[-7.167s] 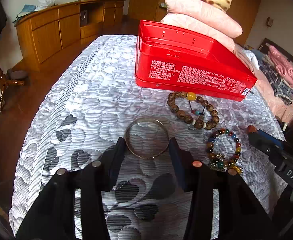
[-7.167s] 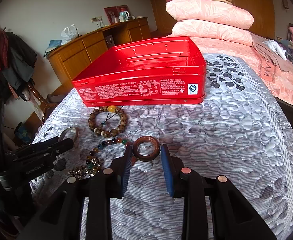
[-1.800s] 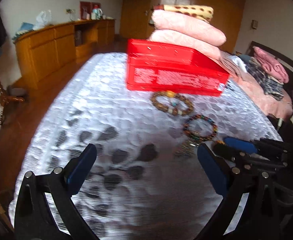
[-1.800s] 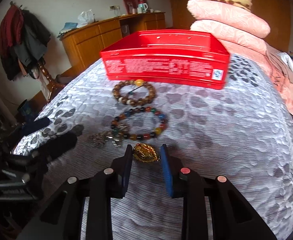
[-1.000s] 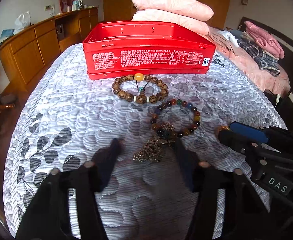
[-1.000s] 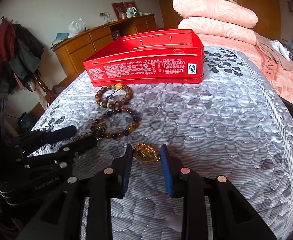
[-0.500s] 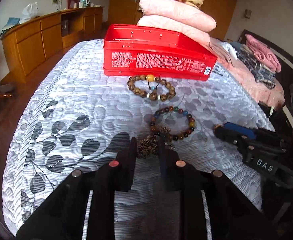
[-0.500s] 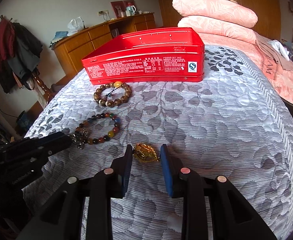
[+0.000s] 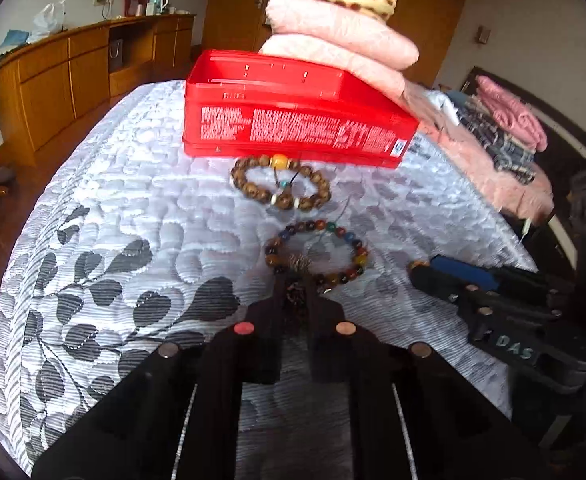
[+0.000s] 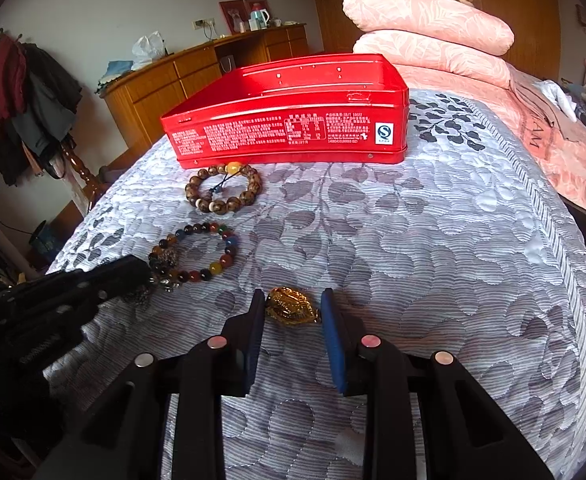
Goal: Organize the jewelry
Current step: 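Lower the pendant and charm chain into the red tin and open both tools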
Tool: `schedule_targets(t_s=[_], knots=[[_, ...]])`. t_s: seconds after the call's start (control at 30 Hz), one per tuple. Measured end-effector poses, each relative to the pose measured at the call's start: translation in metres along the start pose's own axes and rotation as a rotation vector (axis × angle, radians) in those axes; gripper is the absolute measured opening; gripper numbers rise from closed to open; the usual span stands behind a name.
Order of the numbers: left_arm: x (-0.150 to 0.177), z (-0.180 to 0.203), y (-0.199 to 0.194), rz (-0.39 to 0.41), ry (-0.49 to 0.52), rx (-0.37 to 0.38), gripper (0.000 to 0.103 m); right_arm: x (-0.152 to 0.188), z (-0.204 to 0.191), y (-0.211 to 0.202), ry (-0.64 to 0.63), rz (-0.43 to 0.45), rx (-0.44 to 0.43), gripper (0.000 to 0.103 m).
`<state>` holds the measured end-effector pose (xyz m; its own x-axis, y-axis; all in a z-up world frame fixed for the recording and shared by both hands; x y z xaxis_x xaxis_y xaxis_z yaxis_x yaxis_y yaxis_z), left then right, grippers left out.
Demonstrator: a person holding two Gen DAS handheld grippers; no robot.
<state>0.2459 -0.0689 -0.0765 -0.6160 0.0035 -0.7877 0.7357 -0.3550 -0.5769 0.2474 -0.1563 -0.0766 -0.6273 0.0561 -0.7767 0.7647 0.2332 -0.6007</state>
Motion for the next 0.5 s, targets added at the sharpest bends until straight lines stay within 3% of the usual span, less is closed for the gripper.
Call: schedule_targets(t_s=[0.5], knots=[[-0.065, 0.013, -0.041, 0.179, -0.011, 0.069, 0.008, -0.049, 0.001, -0.021, -0.013, 0.108, 0.004, 0.028]])
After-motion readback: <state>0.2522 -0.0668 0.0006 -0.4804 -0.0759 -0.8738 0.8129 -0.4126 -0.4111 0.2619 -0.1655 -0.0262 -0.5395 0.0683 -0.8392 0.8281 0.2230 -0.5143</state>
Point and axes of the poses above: each gripper's, at about its wrist camera, not at the fingertips, and y roughly the way its jaws point, z to its right, x to its underside, the point moved 10 cm from there along y, roughly the way its jaws point, and after that the axes turned 9 degrees about z, right-handed, at the moved point
